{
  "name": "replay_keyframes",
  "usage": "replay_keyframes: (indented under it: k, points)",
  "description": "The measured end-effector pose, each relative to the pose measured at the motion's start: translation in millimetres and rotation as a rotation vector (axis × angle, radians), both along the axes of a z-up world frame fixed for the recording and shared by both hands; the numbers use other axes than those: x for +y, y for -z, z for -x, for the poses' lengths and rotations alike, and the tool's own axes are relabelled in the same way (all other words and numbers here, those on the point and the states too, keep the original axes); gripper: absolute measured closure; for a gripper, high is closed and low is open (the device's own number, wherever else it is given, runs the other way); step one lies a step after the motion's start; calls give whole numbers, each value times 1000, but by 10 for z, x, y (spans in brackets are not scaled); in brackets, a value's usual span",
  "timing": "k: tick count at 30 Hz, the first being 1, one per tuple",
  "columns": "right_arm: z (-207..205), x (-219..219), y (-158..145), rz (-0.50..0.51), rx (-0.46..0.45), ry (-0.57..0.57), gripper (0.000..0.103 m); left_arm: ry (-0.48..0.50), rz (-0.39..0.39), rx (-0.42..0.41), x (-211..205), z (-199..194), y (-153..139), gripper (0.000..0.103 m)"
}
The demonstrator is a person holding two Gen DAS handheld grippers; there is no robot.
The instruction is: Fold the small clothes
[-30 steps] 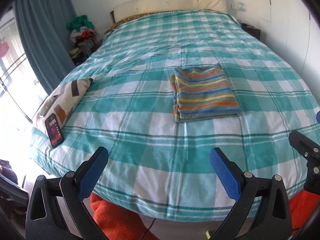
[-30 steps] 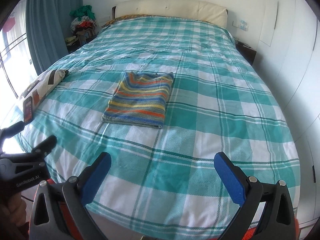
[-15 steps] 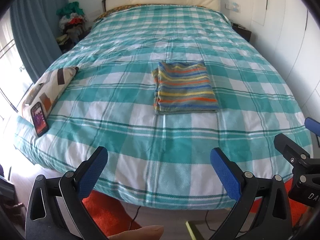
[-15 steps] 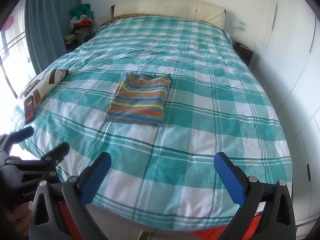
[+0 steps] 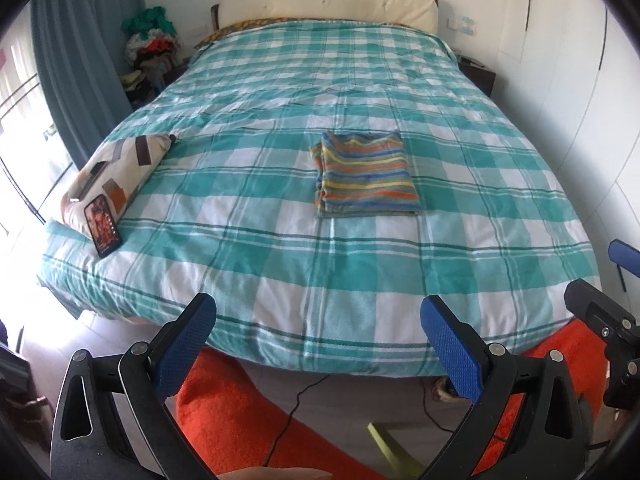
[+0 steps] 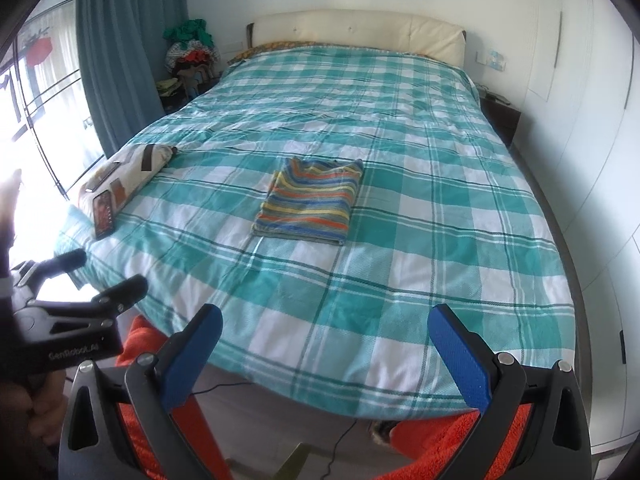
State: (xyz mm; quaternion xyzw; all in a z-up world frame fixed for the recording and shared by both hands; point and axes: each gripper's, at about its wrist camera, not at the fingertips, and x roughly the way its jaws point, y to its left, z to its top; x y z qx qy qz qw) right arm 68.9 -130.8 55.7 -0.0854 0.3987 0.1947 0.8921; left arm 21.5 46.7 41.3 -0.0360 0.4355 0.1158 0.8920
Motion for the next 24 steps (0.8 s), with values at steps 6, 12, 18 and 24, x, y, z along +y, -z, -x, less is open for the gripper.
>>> replay_keyframes:
  k: [6,12,18,24]
  points:
    - [135,-58,-59,-1,2,2,2,11,3,5,-46,135,-25,1]
    - [148,-99,-114,5,-15,18,2,0,-9,-6,-16,217,-77,1]
    - [147,-38,-52,9,2,4,2,-7,9,-18,19,216,-91,1]
    - [157,-16,-40,5,2,9,2,0,-1,-47,-34,252,-115,1]
